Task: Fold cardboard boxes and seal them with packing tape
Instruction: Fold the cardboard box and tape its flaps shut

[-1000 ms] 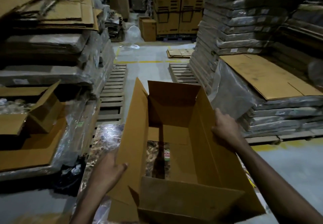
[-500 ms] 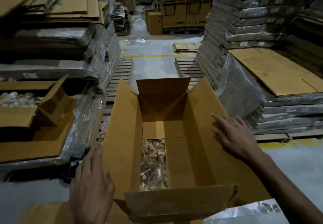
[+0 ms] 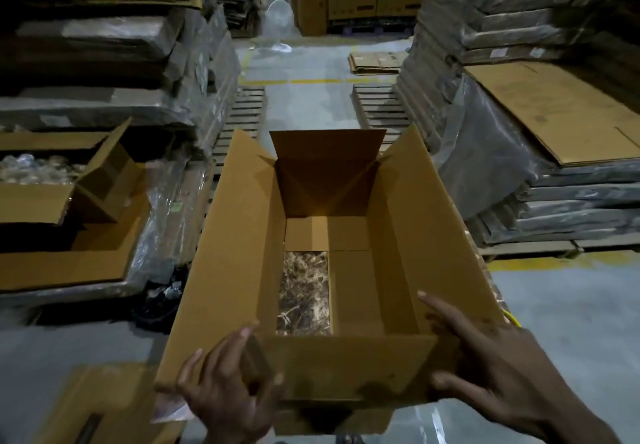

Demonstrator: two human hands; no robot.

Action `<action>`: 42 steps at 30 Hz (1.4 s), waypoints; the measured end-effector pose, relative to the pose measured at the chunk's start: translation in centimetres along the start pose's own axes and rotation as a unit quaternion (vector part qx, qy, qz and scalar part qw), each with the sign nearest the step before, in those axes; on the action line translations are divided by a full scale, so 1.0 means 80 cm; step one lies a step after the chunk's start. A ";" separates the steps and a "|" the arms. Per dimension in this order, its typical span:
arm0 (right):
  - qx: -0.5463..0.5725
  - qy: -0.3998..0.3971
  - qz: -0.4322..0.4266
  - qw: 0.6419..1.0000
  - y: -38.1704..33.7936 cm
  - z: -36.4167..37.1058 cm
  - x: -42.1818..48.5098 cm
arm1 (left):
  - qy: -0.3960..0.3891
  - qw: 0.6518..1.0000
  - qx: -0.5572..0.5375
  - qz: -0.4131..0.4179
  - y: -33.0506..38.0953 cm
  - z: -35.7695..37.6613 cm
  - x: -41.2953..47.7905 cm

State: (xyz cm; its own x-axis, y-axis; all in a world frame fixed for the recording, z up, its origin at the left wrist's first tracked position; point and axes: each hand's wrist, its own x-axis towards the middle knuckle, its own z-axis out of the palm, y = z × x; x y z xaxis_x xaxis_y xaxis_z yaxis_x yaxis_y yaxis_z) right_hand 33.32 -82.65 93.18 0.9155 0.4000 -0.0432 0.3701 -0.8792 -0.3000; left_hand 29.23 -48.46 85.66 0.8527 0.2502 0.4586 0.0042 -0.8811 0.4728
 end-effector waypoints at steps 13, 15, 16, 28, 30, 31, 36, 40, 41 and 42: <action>-0.086 -0.118 0.069 0.987 0.004 0.147 0.122 | -0.270 0.933 0.233 0.043 -0.014 0.100 0.019; -0.049 -0.081 0.093 0.991 0.010 0.133 0.174 | -0.261 0.936 0.229 0.051 -0.012 0.108 0.020; -0.020 -0.043 0.098 0.994 0.014 0.119 0.209 | -0.256 0.937 0.229 0.055 -0.011 0.111 0.021; -0.161 0.048 0.065 0.984 0.051 -0.037 0.529 | -0.227 0.942 0.247 0.025 0.004 0.123 0.028; -0.168 0.034 0.040 0.984 0.047 -0.024 0.526 | -0.228 0.940 0.252 0.014 0.003 0.123 0.029; -0.170 0.032 0.026 0.985 0.045 -0.010 0.519 | -0.228 0.940 0.252 0.010 0.002 0.121 0.029; -0.177 -0.048 -0.024 0.983 0.063 0.102 0.469 | -0.181 0.949 0.258 0.016 0.007 0.086 0.050; -0.195 -0.055 -0.014 0.979 0.087 0.153 0.469 | -0.054 0.972 0.227 -0.037 0.015 0.010 0.077; -0.196 -0.053 -0.013 0.979 0.088 0.158 0.471 | -0.043 0.971 0.218 -0.088 0.014 -0.012 0.085; -0.195 -0.053 -0.015 0.979 0.088 0.160 0.473 | -0.072 0.966 0.189 -0.159 0.010 -0.034 0.094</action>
State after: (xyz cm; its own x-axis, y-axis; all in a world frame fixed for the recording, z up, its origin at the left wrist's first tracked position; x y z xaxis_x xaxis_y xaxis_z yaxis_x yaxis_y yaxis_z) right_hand 68.54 -70.40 77.21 0.8899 0.4327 -0.1440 0.4466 -0.8909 0.0826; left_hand 34.22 -46.21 91.50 0.8409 0.4978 0.2123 0.4455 -0.8595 0.2504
